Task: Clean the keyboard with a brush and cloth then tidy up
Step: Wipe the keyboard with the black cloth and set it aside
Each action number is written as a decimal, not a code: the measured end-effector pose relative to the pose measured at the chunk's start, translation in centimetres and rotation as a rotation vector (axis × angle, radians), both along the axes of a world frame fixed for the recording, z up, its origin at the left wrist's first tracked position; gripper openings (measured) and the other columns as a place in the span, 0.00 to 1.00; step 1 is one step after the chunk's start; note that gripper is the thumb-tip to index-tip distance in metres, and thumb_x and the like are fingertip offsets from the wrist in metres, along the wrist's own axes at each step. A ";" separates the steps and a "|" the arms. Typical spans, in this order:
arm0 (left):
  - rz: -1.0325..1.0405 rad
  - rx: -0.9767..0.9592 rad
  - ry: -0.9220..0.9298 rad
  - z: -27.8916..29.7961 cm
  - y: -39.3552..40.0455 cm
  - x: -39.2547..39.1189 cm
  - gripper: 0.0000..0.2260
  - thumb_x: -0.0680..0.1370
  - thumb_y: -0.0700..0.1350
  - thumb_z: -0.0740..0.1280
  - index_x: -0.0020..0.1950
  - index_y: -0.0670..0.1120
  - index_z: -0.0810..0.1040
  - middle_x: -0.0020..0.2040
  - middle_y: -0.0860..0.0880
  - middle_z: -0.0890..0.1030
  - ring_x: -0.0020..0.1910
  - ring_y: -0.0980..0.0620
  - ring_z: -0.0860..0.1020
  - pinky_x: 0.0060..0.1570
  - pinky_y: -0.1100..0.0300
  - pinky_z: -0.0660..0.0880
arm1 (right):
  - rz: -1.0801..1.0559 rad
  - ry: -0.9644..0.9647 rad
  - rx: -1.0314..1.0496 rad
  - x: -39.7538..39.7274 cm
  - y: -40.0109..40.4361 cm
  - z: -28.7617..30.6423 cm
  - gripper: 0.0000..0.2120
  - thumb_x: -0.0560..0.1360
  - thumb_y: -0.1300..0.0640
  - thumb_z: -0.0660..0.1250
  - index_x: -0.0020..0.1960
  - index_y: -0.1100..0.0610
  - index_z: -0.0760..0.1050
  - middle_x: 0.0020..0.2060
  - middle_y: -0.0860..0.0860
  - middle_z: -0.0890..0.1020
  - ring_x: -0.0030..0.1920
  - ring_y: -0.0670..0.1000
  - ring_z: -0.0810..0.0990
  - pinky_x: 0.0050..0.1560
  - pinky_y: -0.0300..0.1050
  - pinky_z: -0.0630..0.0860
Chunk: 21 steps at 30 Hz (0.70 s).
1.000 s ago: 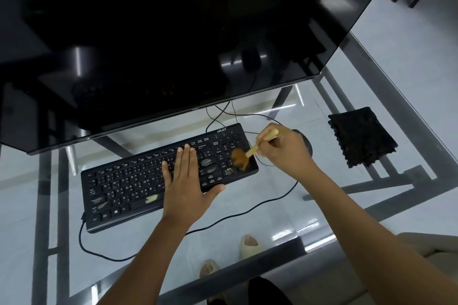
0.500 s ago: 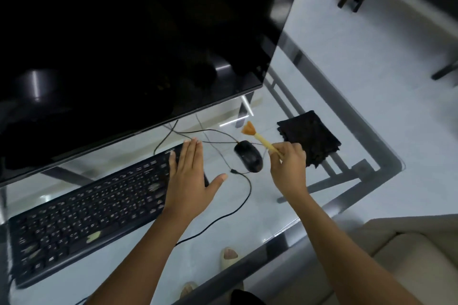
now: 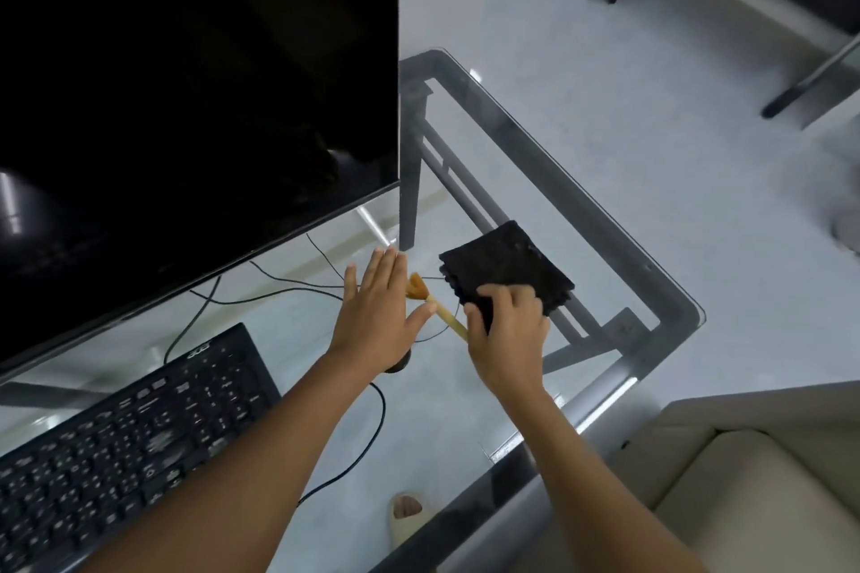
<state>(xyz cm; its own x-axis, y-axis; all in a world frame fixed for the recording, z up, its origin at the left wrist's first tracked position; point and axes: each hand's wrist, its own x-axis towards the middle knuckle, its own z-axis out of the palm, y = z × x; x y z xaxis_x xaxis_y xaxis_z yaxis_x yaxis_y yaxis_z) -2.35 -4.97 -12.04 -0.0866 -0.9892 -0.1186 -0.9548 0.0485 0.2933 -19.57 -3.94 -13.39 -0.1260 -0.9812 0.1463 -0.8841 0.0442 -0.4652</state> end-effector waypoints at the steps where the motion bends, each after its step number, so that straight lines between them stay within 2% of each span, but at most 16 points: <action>1: 0.005 -0.001 0.000 -0.2 -0.3 -0.2 0.35 0.80 0.63 0.52 0.79 0.44 0.49 0.80 0.47 0.50 0.78 0.49 0.44 0.75 0.45 0.43 | -0.013 0.000 -0.005 -0.7 -0.9 0.2 0.15 0.74 0.51 0.70 0.59 0.53 0.76 0.53 0.52 0.74 0.53 0.53 0.71 0.53 0.44 0.60; 5: 0.020 0.012 0.011 -0.8 -0.4 -0.9 0.33 0.80 0.62 0.51 0.79 0.44 0.50 0.80 0.47 0.50 0.78 0.50 0.45 0.75 0.45 0.43 | 0.000 0.139 0.131 -1.9 -3.4 -0.1 0.26 0.72 0.45 0.69 0.67 0.53 0.71 0.58 0.54 0.72 0.57 0.57 0.70 0.59 0.54 0.67; 7: 0.019 0.015 0.043 -1.1 0.0 -0.9 0.32 0.81 0.62 0.51 0.79 0.44 0.51 0.80 0.47 0.52 0.78 0.50 0.46 0.75 0.45 0.43 | 0.024 0.223 0.099 -1.8 -3.8 -0.6 0.22 0.73 0.49 0.68 0.65 0.55 0.73 0.54 0.56 0.74 0.52 0.58 0.72 0.51 0.54 0.69; 10: 0.010 0.012 0.075 -1.2 1.1 -0.5 0.31 0.81 0.61 0.50 0.79 0.44 0.51 0.80 0.47 0.52 0.78 0.51 0.45 0.76 0.46 0.42 | 0.063 0.243 0.039 -2.5 -4.9 -0.9 0.12 0.76 0.61 0.66 0.59 0.60 0.77 0.47 0.60 0.77 0.42 0.60 0.74 0.41 0.50 0.68; 13: 0.035 -0.006 0.086 -0.5 3.0 1.0 0.31 0.81 0.60 0.49 0.79 0.45 0.49 0.80 0.49 0.50 0.78 0.53 0.43 0.76 0.47 0.41 | 0.043 0.071 0.104 -2.9 -5.8 -0.2 0.14 0.79 0.60 0.61 0.63 0.60 0.74 0.52 0.62 0.75 0.47 0.62 0.76 0.47 0.55 0.75; 15: 0.071 -0.043 0.103 0.0 4.8 3.0 0.31 0.81 0.61 0.46 0.79 0.45 0.51 0.80 0.49 0.51 0.78 0.53 0.44 0.76 0.48 0.40 | 0.021 -0.091 0.111 -1.6 -5.4 1.0 0.16 0.81 0.58 0.59 0.68 0.57 0.71 0.56 0.60 0.72 0.49 0.56 0.75 0.52 0.49 0.75; 18: 0.150 -0.090 0.113 0.6 8.1 6.8 0.31 0.79 0.61 0.45 0.78 0.45 0.55 0.79 0.48 0.53 0.78 0.53 0.46 0.76 0.49 0.40 | 0.189 -0.204 0.044 3.1 -3.5 3.4 0.18 0.81 0.57 0.60 0.70 0.55 0.69 0.53 0.53 0.67 0.42 0.48 0.73 0.44 0.38 0.74; 19: 0.182 -0.097 0.112 0.8 9.2 8.2 0.30 0.80 0.60 0.46 0.78 0.45 0.56 0.79 0.49 0.54 0.78 0.53 0.47 0.76 0.48 0.41 | 0.272 -0.225 0.010 5.0 -2.6 4.0 0.18 0.81 0.58 0.61 0.70 0.55 0.70 0.52 0.52 0.67 0.39 0.48 0.75 0.42 0.39 0.77; 21: 0.248 -0.122 0.106 1.3 11.6 11.0 0.27 0.81 0.56 0.53 0.77 0.45 0.58 0.79 0.49 0.55 0.78 0.52 0.48 0.76 0.47 0.43 | 0.417 -0.211 -0.058 9.4 -0.5 4.8 0.18 0.79 0.58 0.63 0.68 0.56 0.72 0.49 0.55 0.69 0.39 0.53 0.76 0.44 0.48 0.79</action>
